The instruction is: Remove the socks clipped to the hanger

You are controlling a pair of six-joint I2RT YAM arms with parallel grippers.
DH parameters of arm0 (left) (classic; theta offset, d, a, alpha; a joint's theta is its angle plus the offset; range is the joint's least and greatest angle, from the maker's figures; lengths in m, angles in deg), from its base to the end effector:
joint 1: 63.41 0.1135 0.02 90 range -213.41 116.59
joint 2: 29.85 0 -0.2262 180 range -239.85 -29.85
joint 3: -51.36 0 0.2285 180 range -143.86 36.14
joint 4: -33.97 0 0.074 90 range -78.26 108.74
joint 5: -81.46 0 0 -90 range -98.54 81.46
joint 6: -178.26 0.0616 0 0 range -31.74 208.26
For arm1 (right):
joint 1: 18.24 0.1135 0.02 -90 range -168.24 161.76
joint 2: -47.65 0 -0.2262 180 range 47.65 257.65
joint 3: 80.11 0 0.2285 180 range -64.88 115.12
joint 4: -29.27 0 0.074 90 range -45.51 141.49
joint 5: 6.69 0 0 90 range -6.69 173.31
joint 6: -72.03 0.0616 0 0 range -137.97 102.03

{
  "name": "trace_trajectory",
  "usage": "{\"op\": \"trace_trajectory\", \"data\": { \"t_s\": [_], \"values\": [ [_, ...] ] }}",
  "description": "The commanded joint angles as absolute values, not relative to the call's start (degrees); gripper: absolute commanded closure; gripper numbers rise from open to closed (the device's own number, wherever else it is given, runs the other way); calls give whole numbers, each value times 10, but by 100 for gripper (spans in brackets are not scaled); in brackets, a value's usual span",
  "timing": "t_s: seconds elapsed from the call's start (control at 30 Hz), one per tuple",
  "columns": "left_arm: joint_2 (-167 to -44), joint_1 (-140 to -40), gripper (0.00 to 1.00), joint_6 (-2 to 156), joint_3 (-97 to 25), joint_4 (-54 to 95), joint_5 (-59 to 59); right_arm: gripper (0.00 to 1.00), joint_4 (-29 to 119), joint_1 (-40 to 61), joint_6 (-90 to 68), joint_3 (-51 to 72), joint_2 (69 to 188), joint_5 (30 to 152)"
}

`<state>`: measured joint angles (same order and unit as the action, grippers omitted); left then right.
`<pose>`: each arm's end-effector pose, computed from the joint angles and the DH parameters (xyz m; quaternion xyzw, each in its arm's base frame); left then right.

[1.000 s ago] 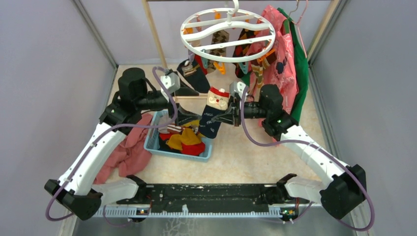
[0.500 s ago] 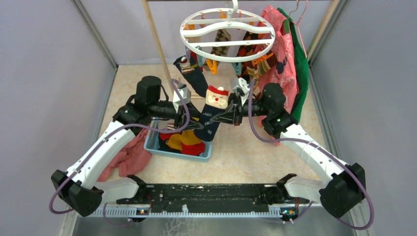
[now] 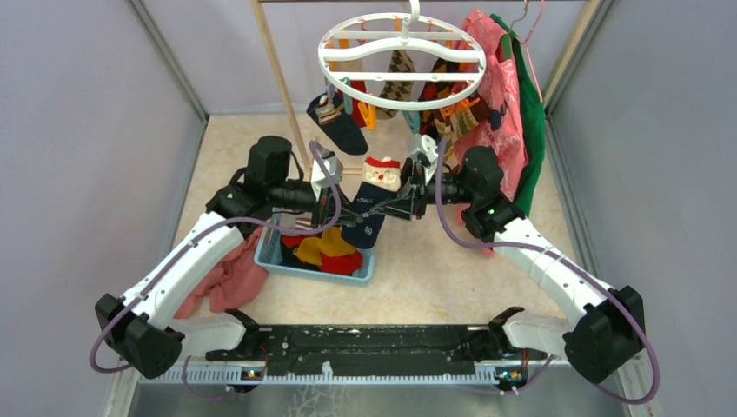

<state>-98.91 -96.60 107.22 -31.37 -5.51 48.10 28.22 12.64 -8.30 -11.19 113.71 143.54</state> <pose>0.1880 -0.1845 0.3318 0.5542 0.5591 -0.4567 0.4144 0.1964 0.1797 0.3388 -0.4691 0.5129 0.5403 0.4743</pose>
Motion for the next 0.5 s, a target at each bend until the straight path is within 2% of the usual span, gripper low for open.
{"op": "trace_trajectory", "data": {
  "t_s": [0.0, 0.13, 0.2, 0.47],
  "values": [
    [-951, -967, 100, 1122, -315, -81, 447, 64, 278, 119, -106, -92, 1119, 1414],
    [-922, -957, 100, 1181, -339, -140, 375, 41, 278, 112, -107, -98, 1111, 1409],
    [-910, -951, 100, 1211, -355, -177, 320, 34, 282, 110, -111, -100, 1108, 1407],
    [-878, -947, 100, 1314, -368, -287, 55, 31, 283, 108, -114, -103, 1108, 1407]
  ]
}}
